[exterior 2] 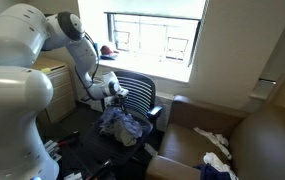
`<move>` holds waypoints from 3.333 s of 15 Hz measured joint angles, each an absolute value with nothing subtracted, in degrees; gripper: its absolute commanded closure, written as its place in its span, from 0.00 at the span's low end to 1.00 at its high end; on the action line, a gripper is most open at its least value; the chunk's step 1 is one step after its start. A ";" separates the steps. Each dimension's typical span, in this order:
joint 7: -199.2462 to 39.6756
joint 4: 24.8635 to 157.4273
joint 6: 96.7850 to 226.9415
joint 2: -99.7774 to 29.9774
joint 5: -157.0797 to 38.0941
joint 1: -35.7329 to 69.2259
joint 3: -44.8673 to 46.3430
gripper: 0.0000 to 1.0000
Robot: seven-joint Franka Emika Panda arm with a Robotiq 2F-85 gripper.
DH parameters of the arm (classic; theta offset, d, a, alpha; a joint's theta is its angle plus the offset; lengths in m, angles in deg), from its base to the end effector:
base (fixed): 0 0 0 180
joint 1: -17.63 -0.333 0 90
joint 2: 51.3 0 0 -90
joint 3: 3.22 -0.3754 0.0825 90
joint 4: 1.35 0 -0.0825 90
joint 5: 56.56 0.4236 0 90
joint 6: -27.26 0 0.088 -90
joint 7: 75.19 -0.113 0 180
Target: Move the brown clothing from the black chair to the brown chair
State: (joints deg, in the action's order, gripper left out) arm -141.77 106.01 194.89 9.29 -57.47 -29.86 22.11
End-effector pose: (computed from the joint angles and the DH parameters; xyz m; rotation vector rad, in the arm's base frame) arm 0.6063 0.2492 -0.0107 2.7828 -0.7681 0.4677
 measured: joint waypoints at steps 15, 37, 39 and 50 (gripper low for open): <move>-135.46 99.91 182.83 13.33 -54.94 -13.81 8.65 0.14; -138.52 105.49 158.34 -2.91 -54.86 -9.14 2.37 0.00; -138.79 106.63 156.70 -2.44 -55.24 -8.13 0.45 0.00; -144.17 103.56 187.27 14.89 -64.44 -11.04 2.74 0.00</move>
State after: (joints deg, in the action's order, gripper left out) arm -144.17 103.56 187.27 14.89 -64.44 -11.04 2.74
